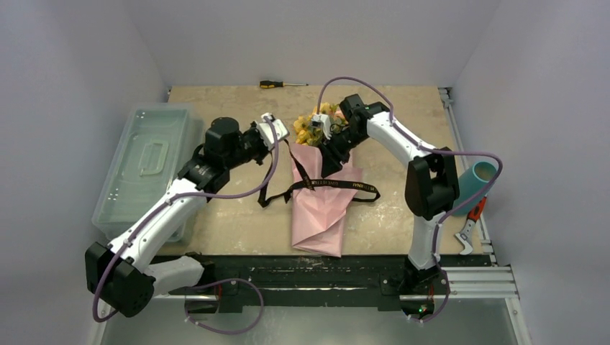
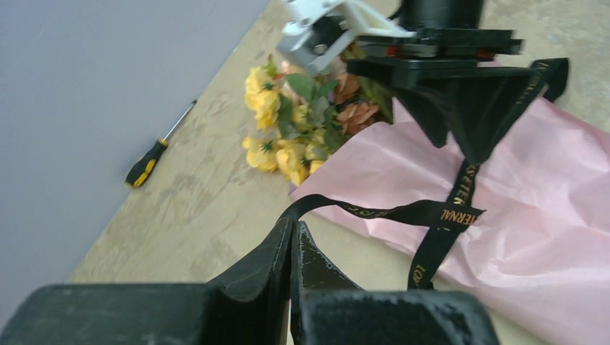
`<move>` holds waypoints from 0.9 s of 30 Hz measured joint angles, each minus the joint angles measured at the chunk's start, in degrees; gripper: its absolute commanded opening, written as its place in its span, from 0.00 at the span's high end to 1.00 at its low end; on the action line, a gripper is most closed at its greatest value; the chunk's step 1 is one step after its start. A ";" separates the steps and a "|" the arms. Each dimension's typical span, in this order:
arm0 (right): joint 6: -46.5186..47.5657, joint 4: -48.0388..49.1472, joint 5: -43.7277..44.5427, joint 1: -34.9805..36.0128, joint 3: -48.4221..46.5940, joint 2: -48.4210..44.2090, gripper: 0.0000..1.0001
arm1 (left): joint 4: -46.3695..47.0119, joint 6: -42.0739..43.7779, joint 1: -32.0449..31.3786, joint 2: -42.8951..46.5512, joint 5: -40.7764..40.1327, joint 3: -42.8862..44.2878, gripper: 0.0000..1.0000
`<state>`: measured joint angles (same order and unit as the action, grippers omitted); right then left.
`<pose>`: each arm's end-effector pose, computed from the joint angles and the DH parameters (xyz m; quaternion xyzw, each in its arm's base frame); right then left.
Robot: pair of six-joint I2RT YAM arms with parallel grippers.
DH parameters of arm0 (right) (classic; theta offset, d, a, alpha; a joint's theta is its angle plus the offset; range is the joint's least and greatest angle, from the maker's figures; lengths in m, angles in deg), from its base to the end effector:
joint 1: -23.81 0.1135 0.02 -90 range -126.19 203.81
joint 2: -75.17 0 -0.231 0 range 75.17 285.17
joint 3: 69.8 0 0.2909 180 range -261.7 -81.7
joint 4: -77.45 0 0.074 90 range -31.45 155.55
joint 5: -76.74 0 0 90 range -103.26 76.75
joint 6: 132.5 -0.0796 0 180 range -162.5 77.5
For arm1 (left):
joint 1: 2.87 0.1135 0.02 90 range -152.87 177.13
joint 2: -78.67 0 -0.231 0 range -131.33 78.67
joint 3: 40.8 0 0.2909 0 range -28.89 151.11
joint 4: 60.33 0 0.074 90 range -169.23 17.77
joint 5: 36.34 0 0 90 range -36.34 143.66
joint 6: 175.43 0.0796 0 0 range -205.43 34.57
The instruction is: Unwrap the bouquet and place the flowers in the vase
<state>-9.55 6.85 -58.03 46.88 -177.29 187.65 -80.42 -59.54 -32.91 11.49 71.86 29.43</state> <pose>0.3742 0.2203 0.1752 -0.4730 0.7875 0.3664 0.1481 0.3026 -0.2037 0.2981 0.4554 0.6571 -0.1483 0.5821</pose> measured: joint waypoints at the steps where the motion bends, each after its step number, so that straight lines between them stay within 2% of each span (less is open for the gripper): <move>1: -0.04 0.02 0.00 0.55 -0.17 0.00 0.50 | -0.48 -0.90 1.27 0.63 -0.81 0.00 1.00; 9: -0.59 1.31 0.11 3.08 -1.18 -0.02 0.50 | -2.43 -9.03 8.76 0.96 -12.55 -0.07 1.00; 15: -0.70 3.04 0.11 4.39 -1.18 -0.04 0.51 | -4.22 -16.33 12.98 -4.48 -19.82 0.57 1.00; 16: -0.70 3.26 0.13 4.74 -1.18 -0.04 0.50 | -4.55 -17.42 13.33 -5.64 -20.13 0.76 0.97; 18: -0.76 4.00 0.31 5.44 -1.14 -0.04 0.49 | -5.42 -19.30 13.62 -7.61 -20.37 1.33 0.81; 20: -0.90 4.94 0.83 6.45 -1.14 -0.04 0.48 | -6.58 -20.98 14.05 -9.25 -19.71 2.29 0.73; 27: -1.01 6.71 4.00 10.49 -1.14 0.00 0.46 | -7.48 -28.28 18.45 -13.57 -13.99 4.59 0.51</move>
<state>-10.56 13.56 -54.03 57.37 -178.43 187.65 -87.90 -87.82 -14.47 -2.08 57.87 34.02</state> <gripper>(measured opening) 0.529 0.412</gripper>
